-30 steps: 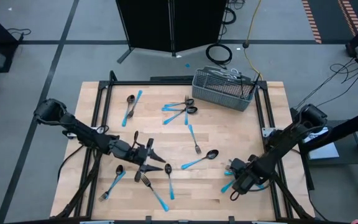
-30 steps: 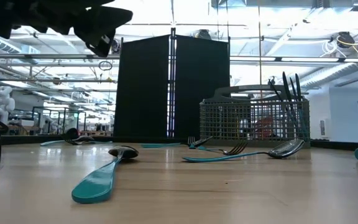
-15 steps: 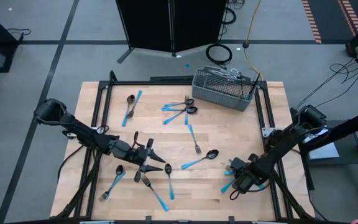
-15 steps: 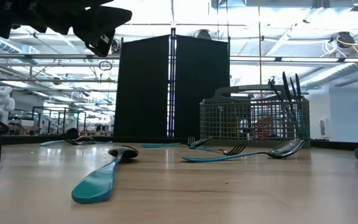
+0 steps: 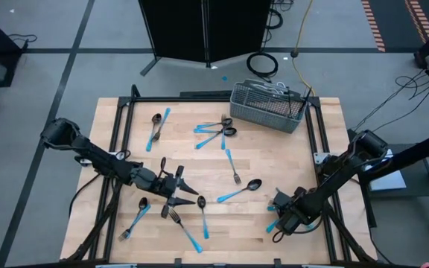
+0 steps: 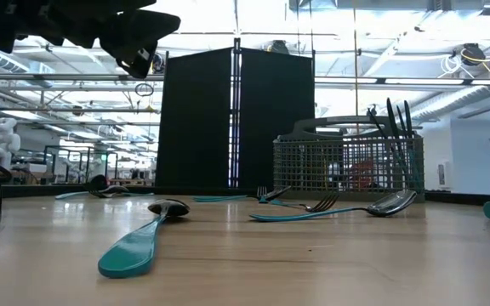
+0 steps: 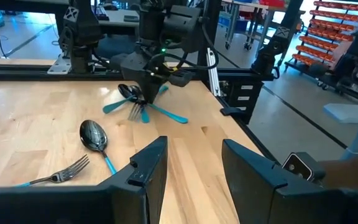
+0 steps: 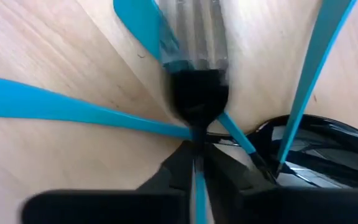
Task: Sort silverware
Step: Put the blue fork into the middle of the blue utensil organizer
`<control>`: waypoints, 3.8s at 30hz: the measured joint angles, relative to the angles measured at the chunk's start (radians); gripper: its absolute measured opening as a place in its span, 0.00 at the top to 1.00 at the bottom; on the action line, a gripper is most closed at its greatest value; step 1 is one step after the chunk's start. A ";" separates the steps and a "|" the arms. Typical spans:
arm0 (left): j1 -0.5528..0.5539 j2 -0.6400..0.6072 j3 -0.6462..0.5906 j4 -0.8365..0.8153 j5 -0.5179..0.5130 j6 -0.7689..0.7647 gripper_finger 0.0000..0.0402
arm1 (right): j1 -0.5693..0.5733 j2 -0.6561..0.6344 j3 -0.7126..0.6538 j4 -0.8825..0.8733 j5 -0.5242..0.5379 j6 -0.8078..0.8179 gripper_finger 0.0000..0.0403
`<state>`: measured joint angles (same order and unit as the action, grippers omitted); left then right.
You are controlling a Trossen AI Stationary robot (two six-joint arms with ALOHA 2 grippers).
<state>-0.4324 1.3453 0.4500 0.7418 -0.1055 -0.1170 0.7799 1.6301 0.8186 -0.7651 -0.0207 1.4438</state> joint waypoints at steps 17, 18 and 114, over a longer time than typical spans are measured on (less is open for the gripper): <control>0.006 0.000 0.000 0.003 -0.008 0.033 0.63 | -0.014 -0.257 0.294 -0.285 0.489 -0.213 1.00; 0.008 0.000 0.000 0.007 -0.008 0.044 0.63 | -0.018 -0.272 0.326 -0.287 0.604 -0.254 1.00; 0.563 0.000 0.000 -0.055 0.188 0.228 0.63 | -0.650 -0.422 0.342 -0.039 0.021 -0.817 0.72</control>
<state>0.1306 1.3453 0.4496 0.6866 0.0826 0.1112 0.1304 1.2081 1.1603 -0.8039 0.0003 0.6267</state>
